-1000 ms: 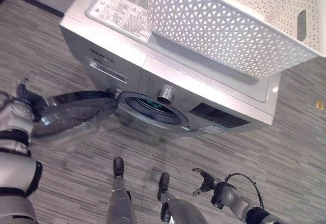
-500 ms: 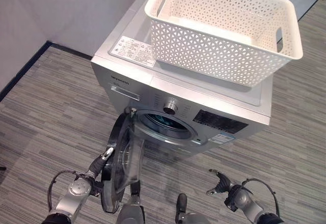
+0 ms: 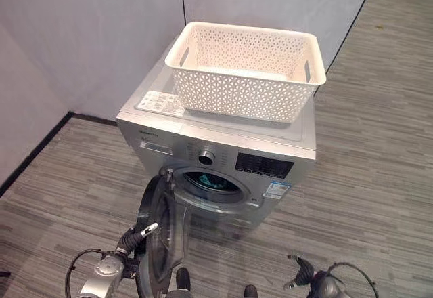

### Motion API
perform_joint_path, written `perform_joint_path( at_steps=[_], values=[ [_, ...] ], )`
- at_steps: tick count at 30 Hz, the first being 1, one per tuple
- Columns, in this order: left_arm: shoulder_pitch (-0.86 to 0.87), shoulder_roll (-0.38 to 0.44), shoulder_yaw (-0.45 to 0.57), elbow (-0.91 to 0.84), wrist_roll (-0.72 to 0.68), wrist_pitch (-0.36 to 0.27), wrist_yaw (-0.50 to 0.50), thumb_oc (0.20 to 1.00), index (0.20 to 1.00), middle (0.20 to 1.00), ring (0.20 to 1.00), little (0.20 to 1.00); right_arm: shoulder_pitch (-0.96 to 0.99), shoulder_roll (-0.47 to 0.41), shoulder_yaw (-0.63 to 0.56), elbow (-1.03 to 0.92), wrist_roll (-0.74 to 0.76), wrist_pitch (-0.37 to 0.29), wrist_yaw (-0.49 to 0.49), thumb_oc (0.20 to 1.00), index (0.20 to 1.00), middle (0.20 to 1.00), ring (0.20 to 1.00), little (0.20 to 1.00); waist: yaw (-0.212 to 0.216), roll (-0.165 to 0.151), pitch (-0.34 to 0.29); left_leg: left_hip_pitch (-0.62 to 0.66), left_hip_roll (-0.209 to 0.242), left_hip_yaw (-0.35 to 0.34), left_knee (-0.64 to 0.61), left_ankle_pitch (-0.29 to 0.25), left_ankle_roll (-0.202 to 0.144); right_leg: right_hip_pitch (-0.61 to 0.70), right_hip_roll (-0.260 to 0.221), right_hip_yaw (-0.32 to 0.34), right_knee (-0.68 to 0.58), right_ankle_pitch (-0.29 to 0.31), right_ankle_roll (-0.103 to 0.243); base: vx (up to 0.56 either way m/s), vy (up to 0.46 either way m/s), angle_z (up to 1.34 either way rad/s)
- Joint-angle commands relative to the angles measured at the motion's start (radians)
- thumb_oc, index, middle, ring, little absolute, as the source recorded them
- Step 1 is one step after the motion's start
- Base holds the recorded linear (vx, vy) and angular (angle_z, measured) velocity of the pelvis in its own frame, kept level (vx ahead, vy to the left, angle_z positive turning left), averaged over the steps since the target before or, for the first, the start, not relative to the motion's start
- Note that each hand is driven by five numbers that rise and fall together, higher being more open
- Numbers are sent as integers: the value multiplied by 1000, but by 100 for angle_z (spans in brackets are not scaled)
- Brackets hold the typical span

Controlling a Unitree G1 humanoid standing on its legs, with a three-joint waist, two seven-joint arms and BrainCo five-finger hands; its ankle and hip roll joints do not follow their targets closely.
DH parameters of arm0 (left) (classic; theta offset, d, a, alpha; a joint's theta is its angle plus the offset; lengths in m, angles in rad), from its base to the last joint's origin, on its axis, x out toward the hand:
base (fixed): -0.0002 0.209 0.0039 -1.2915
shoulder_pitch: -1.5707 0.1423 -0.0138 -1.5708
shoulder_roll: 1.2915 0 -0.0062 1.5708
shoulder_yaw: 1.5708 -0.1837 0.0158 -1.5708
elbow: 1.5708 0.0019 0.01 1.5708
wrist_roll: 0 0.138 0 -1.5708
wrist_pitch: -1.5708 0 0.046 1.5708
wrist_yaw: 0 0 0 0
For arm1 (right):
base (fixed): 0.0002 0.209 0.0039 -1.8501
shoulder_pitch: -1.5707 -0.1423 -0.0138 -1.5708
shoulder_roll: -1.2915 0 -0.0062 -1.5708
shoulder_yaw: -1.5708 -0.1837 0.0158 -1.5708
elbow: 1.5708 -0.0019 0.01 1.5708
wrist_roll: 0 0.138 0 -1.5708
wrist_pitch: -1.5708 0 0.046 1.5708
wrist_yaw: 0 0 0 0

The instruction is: Grab the laundry basket,head to the washer,open it,put in the laundry and shut it.

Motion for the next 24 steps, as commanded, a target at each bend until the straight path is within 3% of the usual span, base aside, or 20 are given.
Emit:
perform_joint_path(
  at_steps=[1, 2, 3, 4, 6, 9, 10, 11, 14, 19, 24],
  values=[
    [-131, -88, -78, -67, 48, -90, -27, 1000, 1000, 1000, 1000, 1000, -51, -34, -6, -7, 22, -2, -8, 1000, 1000, 1000, 1000, 1000, -6, 2, 21, -113, 31, -113, 3, 142, -45, 3, 8, -63, 7, -61, 2, -253, -103, 42],
    [-151, -91, -82, -62, 48, -92, -24, 1000, 1000, 1000, 1000, 1000, -48, -52, -8, -20, 13, -3, -6, 1000, 1000, 1000, 1000, 1000, -6, 12, 40, -162, 34, -111, 3, 214, -71, 5, 14, -87, 7, -69, -6, -256, -97, 47],
    [-163, -93, -82, -52, 50, -90, -25, 1000, 1000, 1000, 1000, 1000, -45, -62, -2, -23, 4, -4, -3, 1000, 1000, 1000, 1000, 1000, -12, 12, 44, -164, 38, -89, 3, 208, -72, 2, 14, -100, 8, -67, -10, -309, -138, 40],
    [-173, -101, -70, -29, 39, -88, -27, 1000, 1000, 1000, 1000, 1000, -36, -71, 5, -10, -12, -2, 10, 1000, 1000, 1000, 1000, 1000, -24, 10, 37, -111, 38, -45, 9, 142, -46, 3, 4, -113, 30, -77, -3, -152, -93, 39],
    [-191, -110, -70, -6, 36, -87, -28, 1000, 1000, 1000, 1000, 1000, -29, -70, 6, 11, -15, 0, 11, 1000, 1000, 1000, 1000, 1000, -30, 6, 36, -76, 30, -29, 33, 111, -35, 6, -2, -120, 47, -78, -5, -80, -73, 26],
    [-292, -120, -94, 37, 67, -94, -3, 1000, 1000, 1000, 1000, 1000, -20, -69, -26, 68, 8, 9, 5, 1000, 1000, 1000, 1000, 1000, -57, -27, 13, -44, -27, 1, 225, -6, -7, 16, -20, -136, 55, -51, -16, -74, -83, 25],
    [-292, -120, -94, 37, 67, -94, -3, 1000, 1000, 1000, 1000, 1000, -20, -69, -27, 68, 8, 9, 5, 1000, 1000, 1000, 1000, 1000, -57, -27, 14, -45, -26, 1, 229, -9, -7, 16, -19, -136, 55, -51, -15, -62, -53, -15],
    [-318, -113, -94, -10, 34, -101, -7, 1000, 1000, 1000, 1000, 1000, -33, -71, -39, 73, 25, 11, -4, 1000, 1000, 1000, 1000, 1000, -64, -33, 0, 12, -55, 16, 320, -101, 8, 14, -26, -143, 56, -34, -9, -40, -31, -32],
    [-310, -110, -79, -49, 21, -101, -15, 1000, 1000, 1000, 1000, 1000, -35, -72, -54, 68, 38, 11, 0, 1000, 1000, 1000, 1000, 1000, -69, -15, -19, 101, -64, 55, 240, -135, 13, 21, -15, -142, 45, -27, 8, 10, 30, -18],
    [-229, -108, -28, -90, -45, -104, -41, 1000, 1000, 1000, 1000, 1000, -20, -36, -93, 68, 79, 12, 7, 1000, 1000, 1000, 1000, 1000, -64, 2, -45, 139, -77, 49, 174, -116, 9, 33, -12, -127, 23, 0, 18, 35, 36, -32],
    [-333, -168, -110, -19, -18, -128, -19, 1000, 1000, 1000, 1000, 1000, 21, -1, -63, 88, 67, 10, 7, 1000, 1000, 1000, 1000, 1000, -94, 0, -55, 155, -81, 44, 133, -118, 0, 53, -23, -151, 7, 3, 18, 34, 26, 11]
  ],
)
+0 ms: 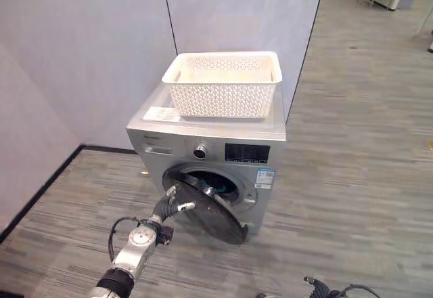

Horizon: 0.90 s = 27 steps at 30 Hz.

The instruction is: Grab the laundry basket,head to the washer,open it,put in the laundry and shut it.

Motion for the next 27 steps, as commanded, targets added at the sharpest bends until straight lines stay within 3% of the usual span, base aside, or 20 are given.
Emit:
perform_joint_path(
  at_steps=[1, 8, 10, 14, 17, 18, 19, 20, 23, 25, 27],
  values=[
    [-178, -32, -46, 38, -4, -68, 24, 1000, 1000, 1000, 1000, 1000, -44, 8, 33, 34, 22, -13, -11, 1000, 1000, 1000, 1000, 1000, -24, -59, -10, -4, -53, -4, 46, 77, -24, 128, 22, -12, -143, 2, 35, 37, -13, 24],
    [-231, -107, -118, -103, -187, -106, -10, 1000, 1000, 1000, 1000, 1000, -48, 66, 90, 76, 12, -25, -17, 1000, 1000, 1000, 1000, 1000, -25, -75, -9, 7, -57, -22, 50, 54, -21, 146, 19, -28, -143, -6, 38, 34, -11, 19],
    [-278, -156, -162, -73, -184, -120, -3, 1000, 1000, 1000, 1000, 1000, -58, 72, 114, 62, 9, -34, -18, 1000, 1000, 1000, 1000, 1000, -36, -82, -10, 9, -57, -21, 49, 43, -22, 145, 18, -26, -143, -8, 41, 16, -2, 0],
    [-340, -166, -207, -44, -166, -129, 10, 1000, 1000, 1000, 1000, 1000, -74, 67, 118, 28, 36, -44, -29, 1000, 1000, 1000, 1000, 1000, -54, -89, 2, -19, -48, -34, 65, 49, -30, 128, 24, -10, -143, -8, 33, -24, -23, -1],
    [-300, -45, -238, -200, -103, -144, -46, 1000, 1000, 1000, 1000, 1000, -73, 57, 94, 9, 73, -57, -30, 1000, 1000, 1000, 1000, 1000, -44, -90, 20, -68, -24, -63, 148, 74, -48, 127, 40, 0, -143, -15, 13, -13, -84, 15],
    [-250, 11, -234, -260, -109, -145, -90, 1000, 1000, 1000, 1000, 1000, -69, 54, 88, 4, 74, -60, -23, 1000, 1000, 1000, 1000, 1000, -36, -91, 25, -89, -9, -72, 192, 96, -57, 131, 48, 1, -143, -20, 3, -9, -148, 36],
    [-165, 113, -217, -341, -87, -148, -142, 1000, 1000, 1000, 1000, 1000, -66, 50, 81, 9, 73, -68, -11, 1000, 1000, 1000, 1000, 1000, -6, -90, 51, -144, 13, -109, 322, 150, -67, 151, 69, 11, -140, -36, -23, -19, -121, 31],
    [-164, 115, -216, -343, -87, -147, -143, 1000, 1000, 1000, 1000, 1000, -66, 51, 82, 9, 73, -68, -11, 1000, 1000, 1000, 1000, 1000, -8, -91, 48, -149, 12, -110, 323, 152, -67, 148, 68, 9, -141, -34, -23, -41, -129, 22],
    [-74, 229, -211, -404, -11, -166, -177, 1000, 1000, 1000, 1000, 1000, -76, 38, 95, 17, 55, -81, -2, 1000, 1000, 1000, 1000, 1000, 32, -101, 75, -261, 1, -196, 537, 219, -68, 145, 83, 21, -119, -45, -46, -27, -88, 1],
    [-35, 270, -227, -397, 58, -170, -194, 1000, 1000, 1000, 1000, 1000, -85, 26, 101, 19, 46, -87, 1, 1000, 1000, 1000, 1000, 1000, 50, -100, 81, -287, 3, -220, 536, 187, -49, 141, 81, 33, -111, -53, -38, 46, 0, -7],
    [-29, 320, -246, -399, 142, -186, -203, 1000, 1000, 1000, 1000, 1000, -99, 13, 93, 29, 47, -91, 4, 1000, 1000, 1000, 1000, 1000, 52, -101, 82, -284, 16, -224, 418, 155, -36, 133, 70, 53, -115, -54, -21, 97, 117, -30]
  ],
)
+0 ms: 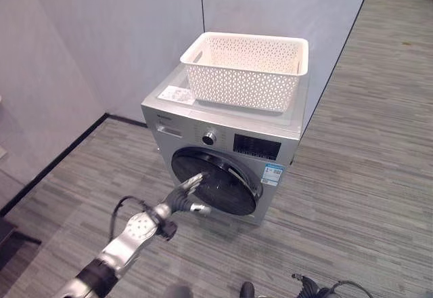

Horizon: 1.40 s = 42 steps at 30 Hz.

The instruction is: Grab the laundry basket,head to the washer,open it,put in the laundry and shut it.

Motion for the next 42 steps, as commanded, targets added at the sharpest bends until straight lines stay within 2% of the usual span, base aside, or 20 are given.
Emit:
perform_joint_path(
  at_steps=[1, 3, 4, 6, 7, 9, 16, 18, 19, 24, 25, 26, 29, 35, 36, 37, 38, 40, 41, 42],
  values=[
    [-86, 46, -40, -65, 204, -111, -38, 1000, 1000, 1000, 1000, 1000, -23, -48, -21, -18, 5, -46, 3, 1000, 1000, 1000, 1000, 1000, -24, 37, -18, 74, 51, 23, -220, -135, 84, 89, 21, 51, 35, -71, 27, 139, 171, -25],
    [-89, 74, -66, -49, 286, -125, -20, 1000, 1000, 1000, 1000, 1000, -41, -69, -25, -22, 3, -52, -3, 1000, 1000, 1000, 1000, 1000, -17, 46, -18, 99, 61, -2, -392, -102, 80, 83, 16, 79, 34, -79, 40, 142, 191, -12],
    [-111, 69, -89, 6, 373, -117, -2, 1000, 1000, 1000, 1000, 1000, -57, -82, -33, -14, 7, -56, -12, 1000, 1000, 1000, 1000, 1000, -24, 61, -13, 92, 70, -16, -453, -70, 63, 84, 12, 97, 33, -87, 49, 107, 157, -47],
    [-125, 46, -99, 42, 404, -120, 3, 1000, 1000, 1000, 1000, 1000, -61, -82, -39, -6, 10, -55, -13, 1000, 1000, 1000, 1000, 1000, -30, 78, -17, 123, 81, 1, -504, -70, 61, 85, 15, 107, 31, -93, 56, 151, 165, -51],
    [-139, 19, -99, 100, 488, -110, 33, 1000, 1000, 1000, 1000, 1000, -56, -80, -53, 6, 7, -52, -18, 1000, 1000, 1000, 1000, 1000, -42, 91, -24, 141, 81, 17, -512, -71, 56, 93, 15, 122, 19, -94, 60, 221, 217, -30],
    [-174, -22, -115, 177, 552, -112, 67, 1000, 1000, 1000, 1000, 1000, -61, -78, -58, 11, 8, -51, -22, 1000, 1000, 1000, 1000, 1000, -46, 93, -26, 160, 70, 31, -521, -84, 57, 99, 7, 141, 11, -92, 64, 200, 197, -49],
    [-371, -128, -201, 432, 733, -82, 173, 1000, 1000, 1000, 1000, 1000, -75, -83, -14, -61, -11, -51, -12, 1000, 1000, 1000, 1000, 1000, -81, 61, -15, 170, 48, 98, -525, -125, 78, 56, -26, 181, 15, -76, 88, 72, 131, -28],
    [-494, -164, -258, 581, 801, -50, 214, 1000, 1000, 1000, 1000, 1000, -105, -95, 27, -119, -10, -57, -4, 1000, 1000, 1000, 1000, 1000, -104, 33, -1, 158, 48, 127, -525, -134, 86, 14, -32, 201, 16, -57, 99, -28, 113, -31],
    [-499, -169, -260, 589, 802, -52, 218, 1000, 1000, 1000, 1000, 1000, -106, -96, 25, -120, -9, -56, -3, 1000, 1000, 1000, 1000, 1000, -101, 34, -1, 155, 48, 129, -525, -133, 86, 10, -32, 203, 17, -57, 99, -39, 64, -36],
    [-646, -203, -288, 793, 828, -8, 245, 1000, 1000, 1000, 1000, 1000, -146, -129, 62, -209, 3, -65, 5, 1000, 1000, 1000, 1000, 1000, -137, -17, 30, 119, 57, 157, -525, -136, 95, -65, -27, 243, 27, -30, 111, -45, 51, -25],
    [-734, -190, -285, 867, 823, 19, 249, 1000, 1000, 1000, 1000, 1000, -171, -145, 66, -237, 28, -67, 2, 1000, 1000, 1000, 1000, 1000, -158, -58, 49, 81, 65, 170, -518, -133, 98, -118, -24, 262, 32, -6, 116, -81, 41, -53],
    [-737, -191, -286, 869, 822, 18, 250, 1000, 1000, 1000, 1000, 1000, -173, -145, 66, -238, 29, -66, 2, 1000, 1000, 1000, 1000, 1000, -158, -58, 47, 77, 65, 171, -517, -133, 99, -123, -24, 263, 33, -6, 117, -70, 32, -45],
    [-802, -164, -281, 933, 827, 41, 239, 1000, 1000, 1000, 1000, 1000, -191, -154, 62, -249, 43, -60, 1, 1000, 1000, 1000, 1000, 1000, -178, -93, 67, 43, 66, 175, -495, -145, 105, -154, -23, 280, 30, 18, 126, -27, 46, -17],
    [-948, -60, -280, 1036, 820, 79, 240, 1000, 1000, 1000, 1000, 1000, -214, -155, 49, -284, 67, -47, 5, 1000, 1000, 1000, 1000, 1000, -215, -148, 91, -69, 59, 167, -395, -180, 117, -220, -27, 301, 21, 64, 138, -16, 62, -13],
    [-1051, 28, -251, 1057, 780, 98, 298, 1000, 1000, 1000, 1000, 1000, -203, -161, 33, -345, 85, -53, 3, 1000, 1000, 1000, 1000, 1000, -223, -161, 100, -93, 55, 160, -354, -227, 118, -225, -30, 304, 18, 63, 147, 65, 107, -10],
    [-1052, 29, -252, 1057, 780, 97, 298, 1000, 1000, 1000, 1000, 1000, -203, -161, 32, -346, 85, -52, 4, 1000, 1000, 1000, 1000, 1000, -223, -161, 100, -96, 55, 159, -350, -229, 118, -226, -30, 304, 18, 63, 147, 70, 95, -5],
    [-1123, 75, -226, 1049, 728, 103, 365, 1000, 1000, 1000, 1000, 1000, -186, -163, 22, -387, 102, -63, -2, 1000, 1000, 1000, 1000, 1000, -225, -168, 101, -116, 49, 153, -334, -236, 124, -235, -34, 303, 19, 75, 151, 3, 30, 0],
    [-1178, 100, -201, 1022, 687, 104, 441, 1000, 1000, 1000, 1000, 1000, -165, -165, 15, -414, 107, -73, -13, 1000, 1000, 1000, 1000, 1000, -224, -169, 105, -131, 44, 149, -318, -246, 127, -238, -41, 295, 19, 79, 155, 5, 35, 2],
    [-1178, 100, -202, 1021, 686, 104, 442, 1000, 1000, 1000, 1000, 1000, -165, -165, 14, -415, 107, -72, -12, 1000, 1000, 1000, 1000, 1000, -224, -169, 105, -132, 44, 149, -316, -247, 127, -238, -41, 294, 19, 79, 155, -3, 30, 11],
    [-1213, 111, -147, 997, 591, 93, 503, 1000, 1000, 1000, 1000, 1000, -154, -162, 13, -417, 109, -75, -19, 1000, 1000, 1000, 1000, 1000, -219, -172, 110, -144, 39, 142, -302, -254, 130, -238, -48, 288, 20, 78, 157, -5, 16, 13]
  ],
)
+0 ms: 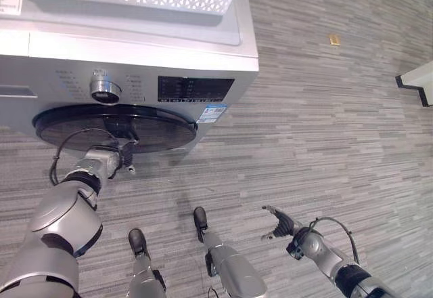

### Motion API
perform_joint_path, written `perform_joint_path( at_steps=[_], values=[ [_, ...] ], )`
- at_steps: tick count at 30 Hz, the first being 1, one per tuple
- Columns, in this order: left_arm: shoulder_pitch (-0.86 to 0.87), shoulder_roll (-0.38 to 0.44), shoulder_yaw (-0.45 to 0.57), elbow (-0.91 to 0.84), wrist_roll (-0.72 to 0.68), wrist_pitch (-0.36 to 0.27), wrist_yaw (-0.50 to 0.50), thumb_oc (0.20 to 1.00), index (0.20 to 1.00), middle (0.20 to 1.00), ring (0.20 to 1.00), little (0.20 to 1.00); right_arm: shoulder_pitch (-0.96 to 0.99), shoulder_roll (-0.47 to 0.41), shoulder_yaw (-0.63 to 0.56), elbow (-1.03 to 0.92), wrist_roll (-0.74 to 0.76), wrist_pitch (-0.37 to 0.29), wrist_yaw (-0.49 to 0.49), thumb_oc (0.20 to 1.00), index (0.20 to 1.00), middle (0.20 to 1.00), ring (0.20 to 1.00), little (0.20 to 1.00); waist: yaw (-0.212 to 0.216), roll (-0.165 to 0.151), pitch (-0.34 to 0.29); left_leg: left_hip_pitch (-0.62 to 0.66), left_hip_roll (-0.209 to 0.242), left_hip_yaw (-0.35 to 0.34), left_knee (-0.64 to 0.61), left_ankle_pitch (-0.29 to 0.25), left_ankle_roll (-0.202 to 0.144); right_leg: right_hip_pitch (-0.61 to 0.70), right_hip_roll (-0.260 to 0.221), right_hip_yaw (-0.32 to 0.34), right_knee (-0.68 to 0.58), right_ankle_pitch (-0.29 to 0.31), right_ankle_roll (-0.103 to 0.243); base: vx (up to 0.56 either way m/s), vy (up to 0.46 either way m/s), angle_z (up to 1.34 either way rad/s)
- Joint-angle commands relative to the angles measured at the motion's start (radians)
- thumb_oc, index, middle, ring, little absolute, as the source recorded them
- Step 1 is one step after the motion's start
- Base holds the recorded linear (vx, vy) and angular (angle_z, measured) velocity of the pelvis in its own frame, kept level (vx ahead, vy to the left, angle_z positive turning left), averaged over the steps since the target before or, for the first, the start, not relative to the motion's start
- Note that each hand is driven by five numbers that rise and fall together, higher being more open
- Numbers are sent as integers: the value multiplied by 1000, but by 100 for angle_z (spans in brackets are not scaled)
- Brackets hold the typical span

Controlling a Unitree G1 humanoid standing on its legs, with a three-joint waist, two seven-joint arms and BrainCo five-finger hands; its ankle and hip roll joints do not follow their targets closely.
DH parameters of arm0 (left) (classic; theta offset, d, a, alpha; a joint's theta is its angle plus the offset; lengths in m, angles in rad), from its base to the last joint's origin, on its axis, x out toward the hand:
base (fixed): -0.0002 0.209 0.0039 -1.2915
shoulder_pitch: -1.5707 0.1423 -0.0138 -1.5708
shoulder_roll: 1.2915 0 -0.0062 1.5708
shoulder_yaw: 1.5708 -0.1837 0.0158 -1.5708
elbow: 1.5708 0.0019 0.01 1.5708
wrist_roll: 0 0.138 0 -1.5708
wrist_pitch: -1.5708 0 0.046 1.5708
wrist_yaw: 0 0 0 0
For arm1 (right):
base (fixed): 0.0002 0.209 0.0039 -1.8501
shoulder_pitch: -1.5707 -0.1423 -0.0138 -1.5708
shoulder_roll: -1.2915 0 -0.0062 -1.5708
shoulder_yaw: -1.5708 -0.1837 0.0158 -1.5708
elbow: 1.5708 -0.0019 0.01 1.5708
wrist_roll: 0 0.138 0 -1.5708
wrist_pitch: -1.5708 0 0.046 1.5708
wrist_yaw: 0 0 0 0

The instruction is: Grab the laundry basket,head to the washer,open it,put in the laundry and shut it.

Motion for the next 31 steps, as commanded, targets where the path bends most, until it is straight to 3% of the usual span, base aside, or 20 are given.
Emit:
perform_joint_path(
  at_steps=[1, 4, 5, 6, 7, 8, 12, 16, 19, 24, 26, 28, 31],
  values=[
    [-344, 74, 123, -18, -174, 49, 282, 1000, 1000, 1000, 1000, 1000, -7, -61, -39, 41, 30, -16, -17, 1000, 1000, 1000, 1000, 1000, 1, 49, 12, -112, 33, -105, 240, -134, 32, 142, -72, -22, 9, -79, 100, -6, 16, 7],
    [-345, 65, 231, -73, -403, 5, 315, 1000, 1000, 1000, 1000, 1000, -10, -47, -30, 63, 40, -8, -22, 1000, 1000, 1000, 1000, 1000, 4, 51, 8, -123, 29, -115, 253, -139, 33, 144, -77, -38, 10, -79, 103, -4, -5, 16],
    [-345, 65, 231, -73, -403, 5, 315, 1000, 1000, 1000, 1000, 1000, -10, -47, -30, 63, 40, -8, -22, 1000, 1000, 1000, 1000, 1000, 4, 51, 8, -123, 29, -115, 253, -139, 33, 144, -77, -38, 10, -79, 103, -8, -23, 13],
    [-294, 41, 308, -145, -525, -44, 342, 1000, 1000, 1000, 1000, 1000, -8, -34, -29, 76, 49, -5, -27, 1000, 1000, 1000, 1000, 1000, 17, 55, 9, -120, 23, -119, 252, -141, 32, 151, -83, -48, 11, -83, 105, 0, -26, 7],
    [-249, 27, 337, -191, -545, -58, 350, 1000, 1000, 1000, 1000, 1000, -1, -33, -28, 76, 51, -7, -25, 1000, 1000, 1000, 1000, 1000, 21, 60, 6, -114, 21, -120, 252, -144, 33, 157, -85, -53, 14, -87, 105, -68, -84, 7],
    [-39, -21, 471, -346, -658, -130, 351, 1000, 1000, 1000, 1000, 1000, 29, -18, -34, 71, 45, -12, -26, 1000, 1000, 1000, 1000, 1000, 45, 63, 5, -108, 13, -117, 248, -122, 41, 161, -96, -65, 24, -89, 99, -46, -72, 13],
    [343, -155, 630, -517, -763, -210, 305, 1000, 1000, 1000, 1000, 1000, 84, 16, -58, 109, 10, -14, -20, 1000, 1000, 1000, 1000, 1000, 89, 95, -12, -56, -2, -128, 225, -124, 42, 195, -103, -85, 44, -124, 83, 32, -54, 10],
    [678, -311, 676, -596, -734, -257, 282, 1000, 1000, 1000, 1000, 1000, 132, 82, -83, 232, -26, -10, -32, 1000, 1000, 1000, 1000, 1000, 152, 136, -44, 11, -21, -169, 165, -93, 39, 249, -108, -127, 65, -167, 63, 76, -107, 29],
    [829, -342, 679, -558, -767, -255, 200, 1000, 1000, 1000, 1000, 1000, 166, 119, -104, 323, -36, -8, -44, 1000, 1000, 1000, 1000, 1000, 190, 167, -74, 53, -35, -213, 117, -55, 34, 304, -103, -187, 72, -194, 54, 51, -140, 57],
    [969, -325, 681, -491, -842, -228, 7, 1000, 1000, 1000, 1000, 1000, 196, 138, -146, 444, -29, 9, -33, 1000, 1000, 1000, 1000, 1000, 235, 221, -123, 99, -58, -291, 45, 6, 19, 387, -93, -290, 64, -220, 42, -19, -107, 71],
    [1008, -334, 717, -399, -820, -214, 0, 1000, 1000, 1000, 1000, 1000, 215, 148, -192, 491, 10, 10, -42, 1000, 1000, 1000, 1000, 1000, 260, 237, -140, 110, -68, -339, 26, 35, 2, 440, -85, -352, 56, -236, 30, -99, -135, 99],
    [1020, -346, 735, -335, -799, -203, 1, 1000, 1000, 1000, 1000, 1000, 221, 158, -215, 516, 33, 12, -45, 1000, 1000, 1000, 1000, 1000, 270, 239, -153, 116, -72, -358, 24, 38, 0, 459, -79, -368, 51, -242, 25, -70, -87, 77],
    [1045, -419, 840, -92, -831, -145, -15, 1000, 1000, 1000, 1000, 1000, 229, 194, -258, 609, 65, 25, -56, 1000, 1000, 1000, 1000, 1000, 305, 237, -188, 144, -72, -393, 21, 36, 0, 510, -62, -392, 38, -258, 11, -58, -71, 26]
  ],
)
